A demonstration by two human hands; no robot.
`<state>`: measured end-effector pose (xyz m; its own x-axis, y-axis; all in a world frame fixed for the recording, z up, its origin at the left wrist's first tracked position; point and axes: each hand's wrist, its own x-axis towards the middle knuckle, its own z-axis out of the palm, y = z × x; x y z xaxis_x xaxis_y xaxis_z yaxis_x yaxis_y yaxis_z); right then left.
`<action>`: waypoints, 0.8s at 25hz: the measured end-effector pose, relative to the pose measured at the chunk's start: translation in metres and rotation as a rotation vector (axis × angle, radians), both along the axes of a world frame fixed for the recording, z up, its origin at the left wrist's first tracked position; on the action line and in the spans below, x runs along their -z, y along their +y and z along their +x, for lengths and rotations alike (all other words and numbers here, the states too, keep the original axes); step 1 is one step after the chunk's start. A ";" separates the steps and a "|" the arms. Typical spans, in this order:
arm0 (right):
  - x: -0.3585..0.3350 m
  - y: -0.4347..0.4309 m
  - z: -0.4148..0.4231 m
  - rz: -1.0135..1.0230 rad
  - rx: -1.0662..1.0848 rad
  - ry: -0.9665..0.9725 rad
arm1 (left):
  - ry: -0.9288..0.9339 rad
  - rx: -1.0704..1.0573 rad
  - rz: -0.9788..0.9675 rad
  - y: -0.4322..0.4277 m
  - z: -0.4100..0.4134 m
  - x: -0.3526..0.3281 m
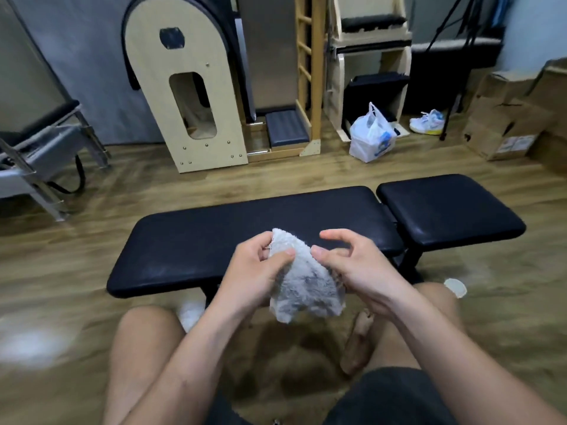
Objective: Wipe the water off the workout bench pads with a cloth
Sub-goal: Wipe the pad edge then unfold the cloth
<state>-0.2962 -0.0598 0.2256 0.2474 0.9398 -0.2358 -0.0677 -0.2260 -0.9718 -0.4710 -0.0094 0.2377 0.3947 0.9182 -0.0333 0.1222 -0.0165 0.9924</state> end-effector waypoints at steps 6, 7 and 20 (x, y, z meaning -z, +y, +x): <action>-0.049 -0.013 0.039 0.268 0.443 -0.105 | 0.092 0.068 0.367 0.018 0.035 -0.049; -0.056 -0.016 0.048 0.292 0.498 -0.291 | 0.155 0.078 0.476 0.020 0.042 -0.056; -0.133 -0.080 0.119 0.148 0.260 -1.319 | 0.211 0.557 0.709 0.039 0.137 -0.128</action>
<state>-0.1770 -0.1393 0.3587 0.3817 0.8273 0.4121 0.9026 -0.2377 -0.3589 -0.3338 0.0292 0.3660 0.8349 0.4309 0.3425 0.0915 -0.7223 0.6855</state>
